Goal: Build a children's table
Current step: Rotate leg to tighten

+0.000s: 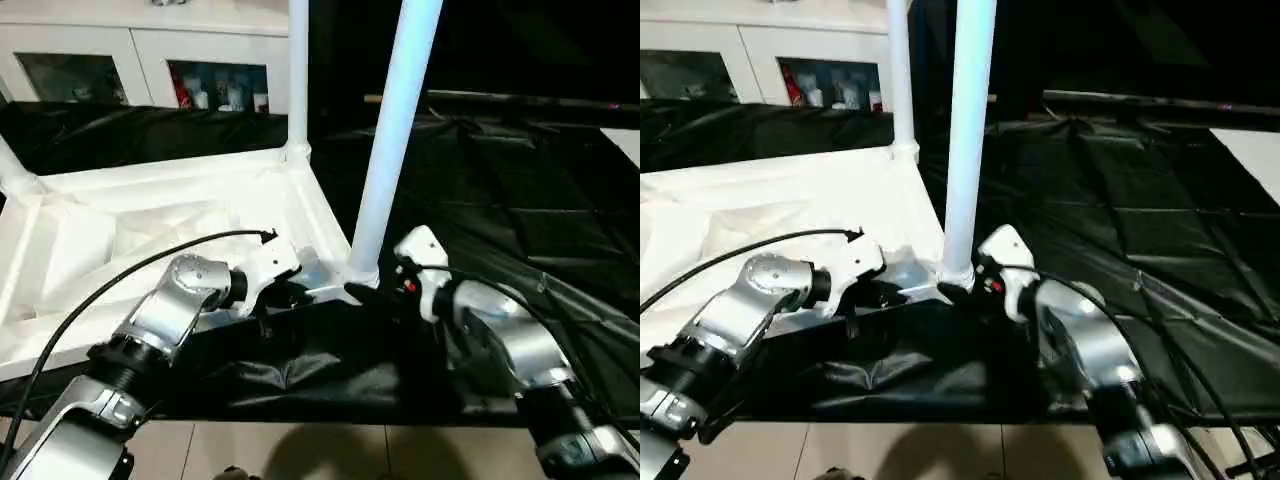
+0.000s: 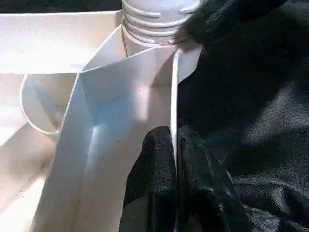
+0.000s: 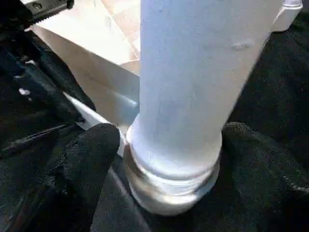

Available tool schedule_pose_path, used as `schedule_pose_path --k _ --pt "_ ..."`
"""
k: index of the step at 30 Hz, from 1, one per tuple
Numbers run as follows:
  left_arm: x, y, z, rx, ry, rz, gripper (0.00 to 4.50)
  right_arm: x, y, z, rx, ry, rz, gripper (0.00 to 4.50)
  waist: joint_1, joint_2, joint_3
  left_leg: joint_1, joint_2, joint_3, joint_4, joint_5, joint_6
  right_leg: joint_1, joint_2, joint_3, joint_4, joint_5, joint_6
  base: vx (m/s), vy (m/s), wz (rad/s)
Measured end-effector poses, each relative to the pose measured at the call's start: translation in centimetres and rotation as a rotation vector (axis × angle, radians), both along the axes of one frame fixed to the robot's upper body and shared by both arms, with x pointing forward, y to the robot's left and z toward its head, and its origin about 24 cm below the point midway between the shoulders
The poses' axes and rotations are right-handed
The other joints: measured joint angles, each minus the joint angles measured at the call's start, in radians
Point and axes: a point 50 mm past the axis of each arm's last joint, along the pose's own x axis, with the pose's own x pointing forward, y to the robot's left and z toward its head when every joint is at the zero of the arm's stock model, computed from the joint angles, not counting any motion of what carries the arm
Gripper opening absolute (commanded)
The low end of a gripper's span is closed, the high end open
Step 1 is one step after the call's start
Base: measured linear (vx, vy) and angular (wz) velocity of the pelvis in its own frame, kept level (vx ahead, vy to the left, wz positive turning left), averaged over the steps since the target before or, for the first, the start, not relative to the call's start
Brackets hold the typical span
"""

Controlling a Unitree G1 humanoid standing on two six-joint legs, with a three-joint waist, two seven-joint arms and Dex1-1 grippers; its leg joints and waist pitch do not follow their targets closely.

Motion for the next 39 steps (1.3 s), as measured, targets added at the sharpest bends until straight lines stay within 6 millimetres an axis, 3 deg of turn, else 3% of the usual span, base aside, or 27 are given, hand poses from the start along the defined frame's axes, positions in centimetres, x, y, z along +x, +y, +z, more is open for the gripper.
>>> schedule_pose_path --k 5,17,25,33,37,38,39 --pt "0.0 0.1 0.0 0.0 0.006 0.004 0.0 0.4 0.2 -0.2 0.005 -0.002 0.002 3.88 -0.002 0.0 0.0 0.0 0.0 0.0 0.0 0.0 0.0 0.0 0.0 0.0 0.0 0.0 0.0 0.0 0.0 0.0" --pt "0.0 0.3 0.1 -0.002 0.021 0.002 0.0 0.9 0.5 -0.7 0.014 0.001 0.018 2.85 -0.007 0.0 0.0 0.0 0.0 0.0 0.0 0.0 0.0 0.0 0.0 0.0 0.0 0.0 0.0 0.0 0.0 0.0" --pt "0.2 0.6 0.1 -0.009 0.023 0.047 0.0 1.1 1.2 -1.1 0.058 -0.01 -0.035 2.75 -0.017 0.0 0.0 0.0 0.0 0.0 0.0 0.0 0.0 -0.001 0.0 0.0 0.0 0.0 -0.001 0.0 0.0 0.0" --pt "2.3 -5.1 -0.6 -0.098 -0.004 0.252 0.0 2.7 2.0 -2.1 0.114 -0.037 -0.509 2.75 0.0 0.006 -0.002 0.0 -0.004 0.001 -0.001 -0.002 0.003 0.004 -0.003 0.002 -0.007 0.0 -0.001 0.0 0.0 0.0" --pt "2.5 -6.1 -0.9 -0.113 -0.018 0.271 0.0 3.1 2.0 -2.2 0.103 -0.037 -0.569 2.75 -0.001 0.014 -0.007 0.002 -0.006 0.0 -0.005 -0.002 0.004 0.009 -0.004 0.001 -0.016 0.003 0.0 0.0 0.0 0.0" --pt "2.5 -6.1 -0.9 -0.111 -0.022 0.269 0.0 3.2 2.0 -2.2 0.101 -0.036 -0.568 3.3 -0.001 0.015 -0.008 0.002 -0.006 0.0 -0.005 -0.002 0.004 0.009 -0.004 0.001 -0.016 0.003 0.0 0.0 0.0 0.0" --pt "2.5 -6.1 -0.9 -0.109 -0.029 0.267 0.0 3.2 2.0 -2.1 0.101 -0.036 -0.567 3.3 -0.001 0.016 -0.008 0.002 -0.006 0.0 -0.005 -0.002 0.004 0.009 -0.004 0.001 -0.016 0.003 0.0 0.0 0.0 0.0"
